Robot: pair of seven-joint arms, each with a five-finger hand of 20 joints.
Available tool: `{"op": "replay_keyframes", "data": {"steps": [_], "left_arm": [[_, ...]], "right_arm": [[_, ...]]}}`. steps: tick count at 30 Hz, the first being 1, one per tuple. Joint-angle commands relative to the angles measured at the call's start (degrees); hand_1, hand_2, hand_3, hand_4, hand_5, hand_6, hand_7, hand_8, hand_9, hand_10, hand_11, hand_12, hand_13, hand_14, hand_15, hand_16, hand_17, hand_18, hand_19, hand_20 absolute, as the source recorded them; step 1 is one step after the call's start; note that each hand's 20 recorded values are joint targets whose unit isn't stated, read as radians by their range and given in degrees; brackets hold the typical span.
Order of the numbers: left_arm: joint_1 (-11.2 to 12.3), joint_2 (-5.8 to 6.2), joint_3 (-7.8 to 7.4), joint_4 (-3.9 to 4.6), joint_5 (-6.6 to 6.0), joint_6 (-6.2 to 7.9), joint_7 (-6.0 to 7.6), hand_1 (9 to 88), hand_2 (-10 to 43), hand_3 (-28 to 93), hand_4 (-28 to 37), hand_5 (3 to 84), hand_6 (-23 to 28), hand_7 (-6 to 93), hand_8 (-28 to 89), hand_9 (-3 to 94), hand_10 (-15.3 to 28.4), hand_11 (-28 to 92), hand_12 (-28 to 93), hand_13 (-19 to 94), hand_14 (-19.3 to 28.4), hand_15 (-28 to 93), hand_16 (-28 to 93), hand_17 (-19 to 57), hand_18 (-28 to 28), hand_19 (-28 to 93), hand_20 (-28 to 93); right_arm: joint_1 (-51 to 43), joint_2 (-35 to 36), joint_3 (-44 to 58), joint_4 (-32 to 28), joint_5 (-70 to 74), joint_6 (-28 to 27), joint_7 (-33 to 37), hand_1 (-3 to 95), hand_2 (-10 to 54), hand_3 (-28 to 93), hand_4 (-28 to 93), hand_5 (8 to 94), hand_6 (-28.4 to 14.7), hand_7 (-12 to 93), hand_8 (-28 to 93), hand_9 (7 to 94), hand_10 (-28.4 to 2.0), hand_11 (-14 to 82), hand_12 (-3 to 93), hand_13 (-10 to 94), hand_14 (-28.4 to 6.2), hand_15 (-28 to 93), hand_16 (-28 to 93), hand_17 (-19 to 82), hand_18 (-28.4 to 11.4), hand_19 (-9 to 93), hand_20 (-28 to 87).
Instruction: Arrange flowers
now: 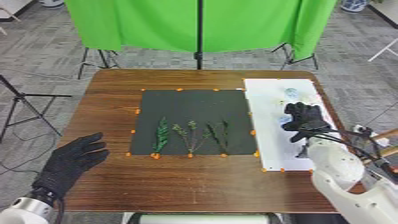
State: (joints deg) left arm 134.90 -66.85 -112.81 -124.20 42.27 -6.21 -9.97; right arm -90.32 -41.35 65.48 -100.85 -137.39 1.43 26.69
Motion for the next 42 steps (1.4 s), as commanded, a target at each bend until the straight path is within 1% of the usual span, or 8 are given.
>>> {"op": "replay_keyframes", "data": {"steps": [1, 3, 6, 9, 14, 24, 31, 42], "left_arm": [[0.5, 0.09, -0.27, 0.07, 0.06, -0.16, -0.05, 25.5, 6.3, 76, -27.6, 35.5, 6.3, 31.4, -15, 31.5, 15.7, 40, 13, 26, 17.7, 56, -7, -6.1, 23.1, 62, 3], [0.6, 0.08, -0.48, -0.04, 0.12, -0.1, 0.12, 25.5, 6.3, 76, -27.6, 35.6, 6.4, 31.4, -16, 31.5, 15.6, 40, 13, 26, 17.8, 56, -7, -6.1, 23.2, 62, 3], [0.5, 0.2, -0.98, -0.17, 0.11, -0.15, 0.18, 25.5, 6.3, 76, -27.6, 35.6, 6.4, 31.3, -16, 31.5, 15.7, 40, 13, 26, 17.8, 56, -7, -6.2, 23.2, 62, 3], [0.4, 0.65, -1.59, -0.37, 0.07, 0.0, 0.27, 25.5, 6.3, 76, -27.6, 35.6, 6.4, 31.4, -15, 31.6, 15.7, 40, 13, 26, 17.8, 56, -7, -6.2, 23.2, 62, 3], [0.4, 1.32, -2.72, -0.77, -0.04, 0.0, 1.52, 25.5, 6.3, 76, -27.5, 35.6, 6.4, 31.3, -15, 31.5, 15.6, 40, 13, 26, 17.8, 56, -7, -6.2, 23.2, 62, 3], [-1.4, 3.17, -5.05, -1.02, -0.28, 0.44, 0.66, 25.5, 6.3, 76, -27.5, 35.6, 6.4, 31.3, -15, 31.5, 15.6, 40, 13, 26, 17.7, 56, -7, -6.2, 23.3, 62, 3], [-2.8, 3.9, -4.16, -0.15, -0.31, 0.55, 0.01, 25.6, 6.3, 76, -27.5, 35.6, 6.3, 31.4, -15, 31.6, 15.6, 40, 13, 26, 17.7, 56, -7, -6.2, 23.3, 62, 3], [-3.0, 4.94, -2.91, 0.52, -0.66, 1.22, -0.28, 25.7, 6.3, 76, -27.5, 35.6, 6.4, 31.4, -16, 31.5, 15.6, 40, 13, 26, 17.8, 56, -7, -6.2, 23.3, 62, 3]], "right_arm": [[2.1, -0.1, -3.1, 3.3, -1.6, 6.3, 0.9, 35.8, -9.5, 88, -28, 41.6, -2.8, 43, -23, 44.9, -10.5, 49.4, 21.3, 54, -5.7, 71, 24, 27, -16.2, 82, 42], [2.3, -0.2, -4.0, 4.2, -1.6, 10.3, -0.1, 39.1, -9.5, 85, -28, 44.9, -1.8, 45, -24, 51.2, -8.7, 46.0, 24.9, 59, -4.3, 67, 30, 29, -16.4, 83, 42], [2.3, -0.3, -4.6, 4.2, -2.1, 13.4, -1.6, 47.4, -7.6, 78, -28, 57.5, -0.3, 53, -12, 75.7, -4.6, 29.2, 41.3, 72, -3.4, 63, 31, 34, -17.3, 85, 42], [2.8, -1.1, -4.8, 3.4, -1.7, 13.4, -2.9, 50.5, -7.2, 78, -28, 67.9, 0.1, 52, -11, 85.7, -3.5, 27.6, 41.9, 80, -2.8, 62, 30, 38, -17.7, 87, 42], [4.7, -2.6, -6.0, 1.8, -0.8, 14.5, -4.2, 50.0, -9.1, 81, -28, 70.7, -0.3, 50, -12, 87.7, -3.5, 26.1, 42.7, 81, -3.0, 61, 31, 38, -18.0, 87, 42], [16.4, -10.6, -17.9, -0.6, 0.7, 16.6, -12.5, 49.2, -9.5, 83, -28, 71.2, -0.4, 50, -12, 88.0, -4.1, 25.3, 44.2, 80, -3.3, 62, 32, 38, -17.8, 87, 43], [23.5, -19.6, -27.3, 2.7, 0.3, 12.5, -18.5, 48.9, -9.5, 83, -28, 71.0, -0.4, 50, -12, 87.7, -4.1, 25.0, 44.5, 79, -3.3, 62, 32, 37, -17.5, 87, 43], [28.4, -26.3, -38.4, 6.7, -3.1, 8.5, -18.5, 48.7, -9.5, 83, -28, 70.8, -0.2, 50, -12, 87.8, -4.1, 24.5, 44.9, 79, -3.3, 63, 32, 37, -17.5, 87, 43]]}}
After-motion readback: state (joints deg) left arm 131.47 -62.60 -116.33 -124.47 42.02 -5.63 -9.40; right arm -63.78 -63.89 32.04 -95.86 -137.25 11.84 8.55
